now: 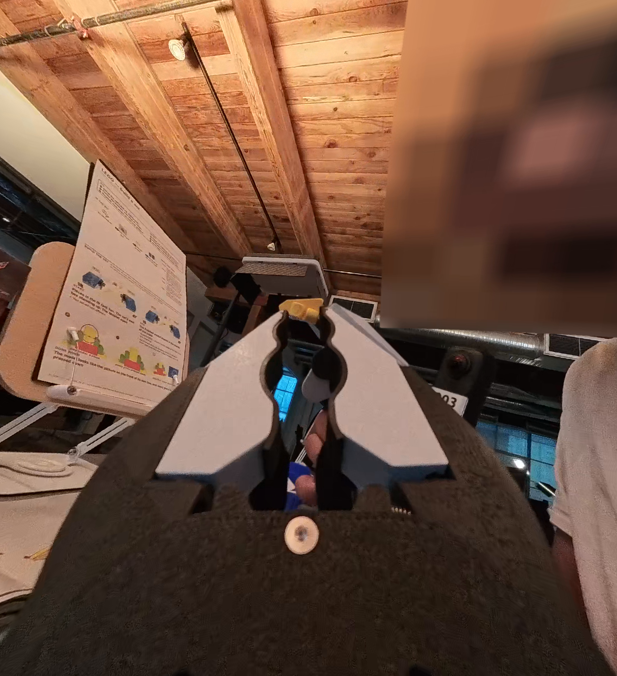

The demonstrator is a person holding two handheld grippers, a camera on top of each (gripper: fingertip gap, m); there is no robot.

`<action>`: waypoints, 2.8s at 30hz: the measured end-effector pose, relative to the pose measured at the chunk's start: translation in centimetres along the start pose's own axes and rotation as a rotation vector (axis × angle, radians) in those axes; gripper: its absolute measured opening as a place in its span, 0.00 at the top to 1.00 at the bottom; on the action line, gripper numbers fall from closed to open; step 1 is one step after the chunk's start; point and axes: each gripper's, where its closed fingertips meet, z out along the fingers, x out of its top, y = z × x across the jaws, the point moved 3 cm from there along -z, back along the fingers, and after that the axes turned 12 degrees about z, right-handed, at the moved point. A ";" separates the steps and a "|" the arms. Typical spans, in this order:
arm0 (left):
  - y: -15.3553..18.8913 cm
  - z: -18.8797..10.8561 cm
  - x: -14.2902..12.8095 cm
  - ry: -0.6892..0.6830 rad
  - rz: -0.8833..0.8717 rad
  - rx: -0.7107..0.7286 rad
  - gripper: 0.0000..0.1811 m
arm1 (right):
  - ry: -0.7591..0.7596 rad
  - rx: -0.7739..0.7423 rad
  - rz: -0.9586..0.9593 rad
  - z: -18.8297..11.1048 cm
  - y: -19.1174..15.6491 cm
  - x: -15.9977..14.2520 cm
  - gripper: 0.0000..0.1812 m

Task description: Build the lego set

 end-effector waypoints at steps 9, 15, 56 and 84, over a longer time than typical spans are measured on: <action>0.1 0.1 -1.2 -0.153 0.226 0.031 0.91 | -0.035 0.066 0.254 0.1 1.4 -1.7 0.77; 0.5 -0.8 -3.0 -0.423 0.660 0.018 0.91 | -0.140 0.226 0.569 -0.7 4.7 -4.2 0.75; 5.5 -0.6 -6.5 -0.533 0.971 -0.142 0.91 | 0.254 0.274 0.880 -6.3 4.5 -0.8 0.65; 5.0 -2.1 -8.8 -0.697 1.428 -0.239 0.91 | -0.437 0.579 0.806 -8.5 -0.1 -6.0 0.82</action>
